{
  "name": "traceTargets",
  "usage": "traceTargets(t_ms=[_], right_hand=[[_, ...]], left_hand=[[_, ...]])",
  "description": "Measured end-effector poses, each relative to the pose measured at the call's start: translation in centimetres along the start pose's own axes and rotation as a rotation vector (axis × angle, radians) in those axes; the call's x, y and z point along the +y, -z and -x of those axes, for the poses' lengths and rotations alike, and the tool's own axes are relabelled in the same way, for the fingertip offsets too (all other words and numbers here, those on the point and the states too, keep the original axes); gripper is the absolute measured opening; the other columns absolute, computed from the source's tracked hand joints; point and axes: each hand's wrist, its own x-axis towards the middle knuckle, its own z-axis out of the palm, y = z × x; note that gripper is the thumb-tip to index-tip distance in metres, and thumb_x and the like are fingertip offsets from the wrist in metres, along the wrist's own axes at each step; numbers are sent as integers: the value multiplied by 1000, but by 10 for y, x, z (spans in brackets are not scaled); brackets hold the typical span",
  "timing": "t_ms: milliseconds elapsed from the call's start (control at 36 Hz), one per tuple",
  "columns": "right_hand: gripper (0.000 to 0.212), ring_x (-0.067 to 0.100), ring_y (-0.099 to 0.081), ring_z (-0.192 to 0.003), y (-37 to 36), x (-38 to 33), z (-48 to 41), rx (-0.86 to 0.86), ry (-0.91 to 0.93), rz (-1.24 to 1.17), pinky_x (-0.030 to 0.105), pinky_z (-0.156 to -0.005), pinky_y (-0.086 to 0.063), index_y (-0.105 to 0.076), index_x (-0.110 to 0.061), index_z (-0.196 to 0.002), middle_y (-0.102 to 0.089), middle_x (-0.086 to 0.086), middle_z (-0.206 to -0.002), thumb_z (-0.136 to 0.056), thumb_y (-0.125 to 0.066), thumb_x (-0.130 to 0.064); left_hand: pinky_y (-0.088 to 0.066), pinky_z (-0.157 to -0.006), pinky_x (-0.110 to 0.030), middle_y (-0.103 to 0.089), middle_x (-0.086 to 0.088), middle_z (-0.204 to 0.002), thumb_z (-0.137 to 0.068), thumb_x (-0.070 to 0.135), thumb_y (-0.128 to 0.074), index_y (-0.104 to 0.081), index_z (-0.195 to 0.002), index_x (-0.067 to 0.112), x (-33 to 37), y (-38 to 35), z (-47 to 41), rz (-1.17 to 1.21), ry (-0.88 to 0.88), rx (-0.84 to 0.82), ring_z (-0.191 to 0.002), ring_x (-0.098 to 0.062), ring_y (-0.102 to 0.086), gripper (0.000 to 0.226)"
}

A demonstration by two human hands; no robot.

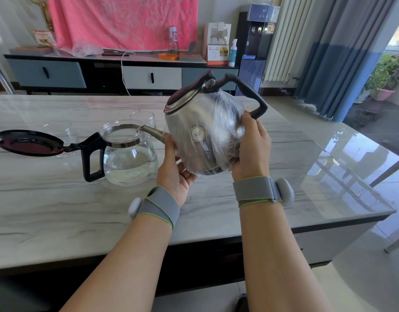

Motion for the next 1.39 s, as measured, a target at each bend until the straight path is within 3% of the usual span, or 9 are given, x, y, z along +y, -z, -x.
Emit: traceTargets(t_ms=[222,389,528,694,861,944,1111,1222,1389], right_hand=[[15,35,-67,-125,-1,1,0,29,-6,-15,59,-111,-52,-81,-21,-101,-77,11,-119,-99,-67,-27],[15,35,-67,-125,0,3,-2,28,-10,-29,59,-111,-51,-80,-21,-101,-76,8,-110,-100,-66,-25],[15,24,-68,-105,0,2,-3,18,-24,-15,55,-109,-52,-79,-18,-104,-73,2,-102,-101,-66,-23],[15,33,-70,-119,0,3,-2,16,-24,-28,55,-110,-53,-79,-19,-102,-75,3,-103,-102,-65,-23],[14,23,-68,-103,1,2,-2,17,-33,5,51,-107,-54,-77,-18,-104,-73,1,-101,-102,-64,-24],[14,23,-66,-103,1,3,-3,14,-35,-1,47,-99,-55,-78,-20,-100,-72,1,-102,-101,-65,-25],[15,24,-66,-103,0,5,-3,12,-27,0,52,-105,-53,-79,-22,-93,-71,2,-100,-99,-66,-25],[16,23,-64,-102,1,5,-4,13,-30,4,45,-97,-53,-78,-24,-89,-70,0,-98,-99,-66,-26],[14,28,-68,-114,-1,4,-2,24,-30,1,56,-112,-50,-78,-21,-102,-72,1,-105,-100,-66,-27]], left_hand=[[-61,-75,-36,-77,-7,-83,-84,67,-64,-67,-103,14,0,0,2,-9,-4,-2,-81,-21,-75,57],[-61,-71,-35,-77,-8,-85,-83,66,-65,-67,-103,13,0,0,2,-1,0,3,-81,-21,-75,57],[-61,-72,-36,-77,-8,-85,-83,67,-65,-68,-103,13,1,0,2,-3,1,2,-83,-22,-75,58],[-61,-69,-36,-77,-8,-84,-83,66,-66,-67,-104,13,1,0,2,-1,3,7,-80,-21,-76,57],[-61,-68,-35,-77,-6,-78,-84,65,-66,-66,-100,13,1,0,2,-2,4,1,-74,-19,-76,54],[-61,-69,-35,-76,-5,-76,-84,65,-65,-66,-101,13,1,0,2,-3,2,1,-72,-18,-75,55],[-61,-67,-35,-76,-5,-78,-82,66,-67,-66,-104,13,1,1,1,-1,4,4,-73,-19,-75,57],[-61,-64,-34,-77,-7,-81,-82,65,-67,-67,-104,13,1,1,1,0,7,6,-75,-20,-76,57],[-60,-63,-34,-76,-6,-78,-81,66,-68,-66,-105,13,1,2,1,6,9,10,-72,-19,-75,58]])
